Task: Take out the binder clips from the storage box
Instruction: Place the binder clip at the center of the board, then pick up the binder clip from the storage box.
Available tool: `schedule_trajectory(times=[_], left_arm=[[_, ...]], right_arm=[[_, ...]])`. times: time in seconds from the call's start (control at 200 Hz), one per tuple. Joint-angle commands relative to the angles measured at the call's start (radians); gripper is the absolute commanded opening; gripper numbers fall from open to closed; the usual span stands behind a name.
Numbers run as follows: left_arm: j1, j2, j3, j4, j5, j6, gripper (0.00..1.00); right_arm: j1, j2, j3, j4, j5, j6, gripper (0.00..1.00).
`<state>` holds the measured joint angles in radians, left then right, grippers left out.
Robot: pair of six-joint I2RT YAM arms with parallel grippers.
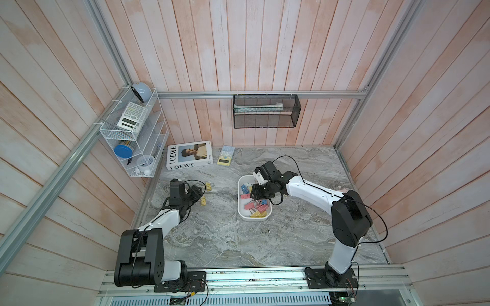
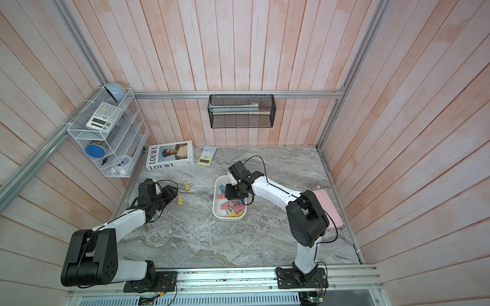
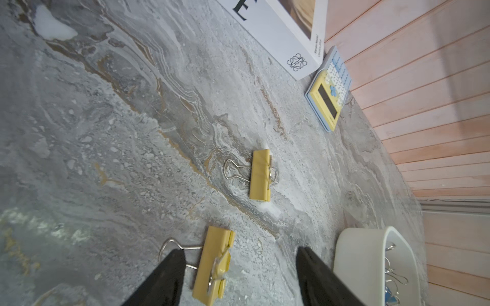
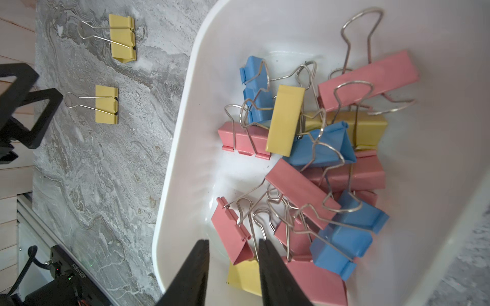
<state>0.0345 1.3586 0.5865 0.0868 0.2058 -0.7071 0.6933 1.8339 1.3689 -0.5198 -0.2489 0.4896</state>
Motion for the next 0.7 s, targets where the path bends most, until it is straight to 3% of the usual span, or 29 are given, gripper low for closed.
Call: schedule_trajectory(times=[0.0, 0.36, 0.59, 0.62, 0.695], left_arm=[[0.004, -0.067, 0.006, -0.054, 0.012, 0.003, 0.8], [0.004, -0.216, 0.045, -0.173, 0.026, 0.0, 0.83], [0.003, -0.254, 0.062, -0.209, 0.021, 0.001, 0.84], [0.004, -0.254, 0.067, -0.219, 0.02, 0.001, 0.96], [0.002, -0.257, 0.076, -0.238, 0.024, 0.001, 1.0]], right_arm=[[0.007, 0.039, 0.032, -0.04, -0.027, -0.005, 0.37], [0.016, 0.12, 0.075, -0.058, -0.042, -0.002, 0.43], [0.042, 0.145, 0.085, -0.047, -0.067, 0.014, 0.38], [0.046, 0.145, 0.086, -0.046, -0.07, 0.017, 0.36], [0.053, 0.143, 0.086, -0.039, -0.076, 0.02, 0.28]])
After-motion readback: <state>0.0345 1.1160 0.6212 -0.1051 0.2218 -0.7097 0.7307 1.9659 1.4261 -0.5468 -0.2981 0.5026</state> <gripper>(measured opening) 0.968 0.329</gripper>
